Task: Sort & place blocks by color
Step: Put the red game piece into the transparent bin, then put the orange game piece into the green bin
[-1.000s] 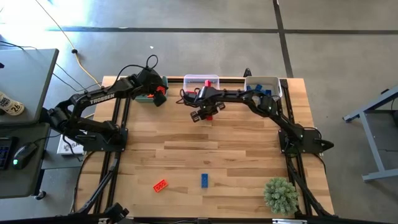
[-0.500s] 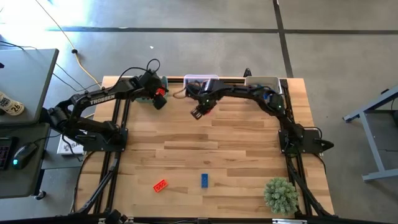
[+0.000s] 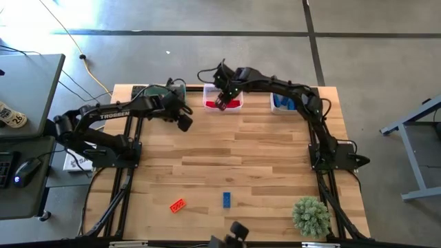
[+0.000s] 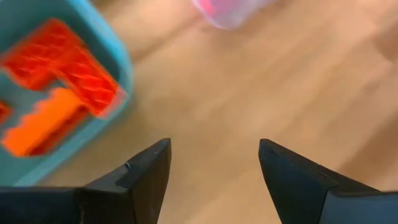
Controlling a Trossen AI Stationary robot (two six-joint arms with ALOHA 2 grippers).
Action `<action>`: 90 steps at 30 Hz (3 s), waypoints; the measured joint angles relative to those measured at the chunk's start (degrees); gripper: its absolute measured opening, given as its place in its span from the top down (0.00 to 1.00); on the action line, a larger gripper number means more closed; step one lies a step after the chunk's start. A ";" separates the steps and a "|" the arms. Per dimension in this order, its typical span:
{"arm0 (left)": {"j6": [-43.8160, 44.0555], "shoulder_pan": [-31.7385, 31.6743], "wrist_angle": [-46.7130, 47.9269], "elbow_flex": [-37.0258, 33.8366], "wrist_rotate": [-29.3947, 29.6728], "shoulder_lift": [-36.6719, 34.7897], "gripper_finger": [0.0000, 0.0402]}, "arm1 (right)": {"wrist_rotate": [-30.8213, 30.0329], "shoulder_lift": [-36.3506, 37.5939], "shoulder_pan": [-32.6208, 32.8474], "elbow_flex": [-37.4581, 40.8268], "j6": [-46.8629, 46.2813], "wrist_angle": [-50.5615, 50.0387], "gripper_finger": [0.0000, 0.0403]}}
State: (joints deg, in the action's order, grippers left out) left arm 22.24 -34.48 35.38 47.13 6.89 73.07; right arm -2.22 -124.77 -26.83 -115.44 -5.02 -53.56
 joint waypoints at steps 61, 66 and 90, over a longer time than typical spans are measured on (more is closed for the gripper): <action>61.76 67.10 -2.11 0.00 -5.87 -0.01 0.43 | 9.06 -3.28 -2.77 -3.86 0.57 -0.77 0.38; 63.10 68.29 -9.85 0.00 -1.67 -0.01 0.43 | 7.04 -3.28 0.21 -8.52 -0.87 -2.73 0.38; 59.78 68.67 -6.11 8.09 7.40 5.29 0.43 | -5.08 -3.26 13.14 -17.25 -9.84 -17.08 0.38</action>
State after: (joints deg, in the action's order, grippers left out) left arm 82.02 34.20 29.27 55.22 14.29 78.36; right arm -7.30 -128.03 -13.68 -132.68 -14.85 -70.64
